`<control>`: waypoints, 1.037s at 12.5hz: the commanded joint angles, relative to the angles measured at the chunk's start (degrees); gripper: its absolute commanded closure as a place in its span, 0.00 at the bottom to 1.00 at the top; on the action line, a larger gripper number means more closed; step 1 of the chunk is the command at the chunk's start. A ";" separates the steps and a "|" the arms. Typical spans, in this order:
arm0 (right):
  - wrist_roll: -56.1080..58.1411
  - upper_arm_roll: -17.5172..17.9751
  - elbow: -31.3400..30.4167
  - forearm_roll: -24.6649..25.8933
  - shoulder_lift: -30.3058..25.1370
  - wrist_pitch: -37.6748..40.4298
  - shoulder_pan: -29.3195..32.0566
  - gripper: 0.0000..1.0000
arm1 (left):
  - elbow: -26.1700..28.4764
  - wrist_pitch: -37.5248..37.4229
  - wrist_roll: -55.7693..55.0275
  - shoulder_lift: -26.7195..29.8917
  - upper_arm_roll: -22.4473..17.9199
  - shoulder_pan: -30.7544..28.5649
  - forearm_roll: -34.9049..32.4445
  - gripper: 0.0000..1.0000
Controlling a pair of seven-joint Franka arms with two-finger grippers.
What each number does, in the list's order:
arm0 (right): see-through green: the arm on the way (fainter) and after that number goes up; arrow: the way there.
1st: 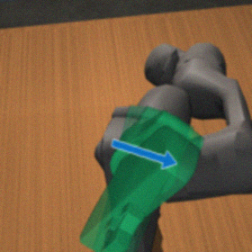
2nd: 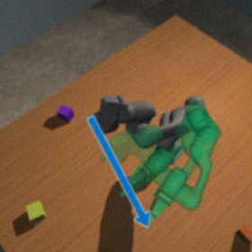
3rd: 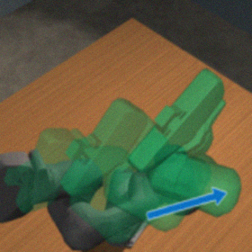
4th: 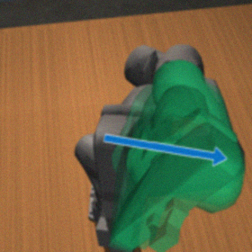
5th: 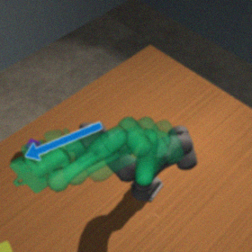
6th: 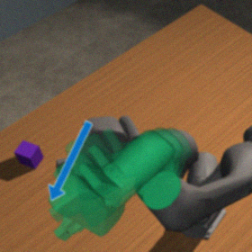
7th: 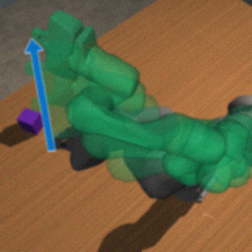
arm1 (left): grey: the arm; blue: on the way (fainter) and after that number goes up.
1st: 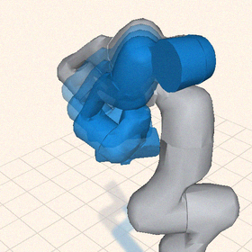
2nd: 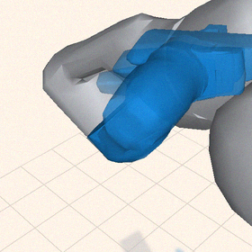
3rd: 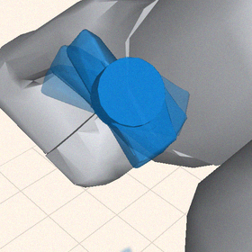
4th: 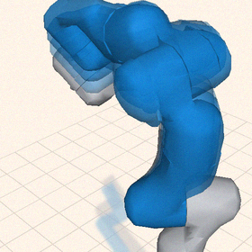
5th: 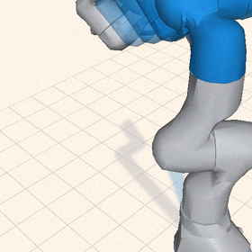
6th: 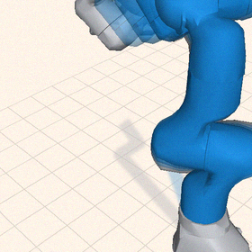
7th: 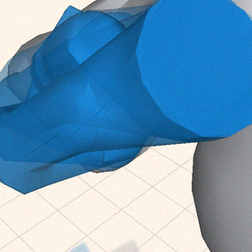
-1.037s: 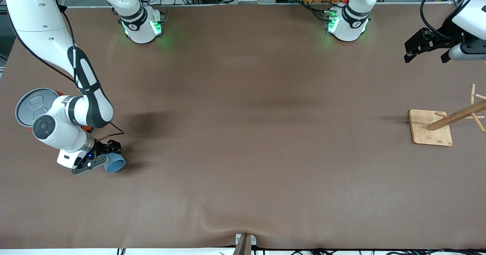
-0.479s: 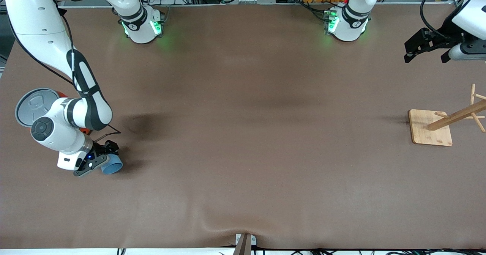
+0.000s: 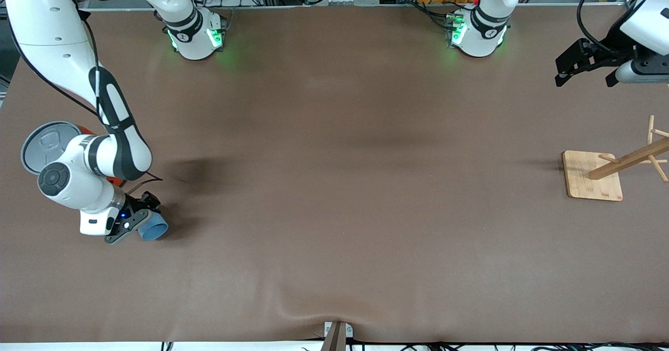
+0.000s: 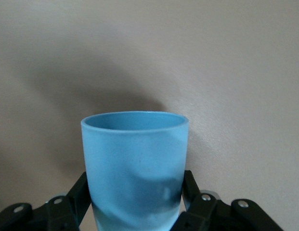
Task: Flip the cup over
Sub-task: 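Carry the cup to mid-table with the right gripper while the left gripper approaches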
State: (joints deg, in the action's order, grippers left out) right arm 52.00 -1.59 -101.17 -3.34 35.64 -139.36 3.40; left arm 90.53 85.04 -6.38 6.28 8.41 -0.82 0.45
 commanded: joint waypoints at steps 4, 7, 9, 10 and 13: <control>13.11 3.07 -0.61 -0.88 -8.21 9.01 -1.72 0.51 | -0.27 0.12 0.58 -0.48 0.47 -0.15 -0.36 0.00; 13.48 9.21 -0.61 -1.14 -10.50 13.32 -1.64 0.54 | -0.27 0.12 0.58 -0.57 0.47 -0.15 -0.10 0.00; 13.65 14.48 -0.52 -2.71 -10.33 12.80 -1.55 0.54 | -0.27 0.12 0.58 -0.66 0.56 -0.06 -0.10 0.00; 13.74 16.51 -0.52 -4.99 -9.98 12.45 -1.99 0.54 | -0.27 0.12 0.41 -1.09 0.56 0.03 0.08 0.00; 13.74 18.20 -0.43 -5.54 -9.27 7.54 -7.50 0.54 | -0.27 0.12 0.32 -1.80 0.64 0.21 0.43 0.00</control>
State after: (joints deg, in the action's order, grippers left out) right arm 63.85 16.27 -100.72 -7.73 26.57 -128.66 -1.28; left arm 90.70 85.04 -6.38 5.28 8.82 -0.68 0.45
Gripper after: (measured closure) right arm 0.211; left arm 0.000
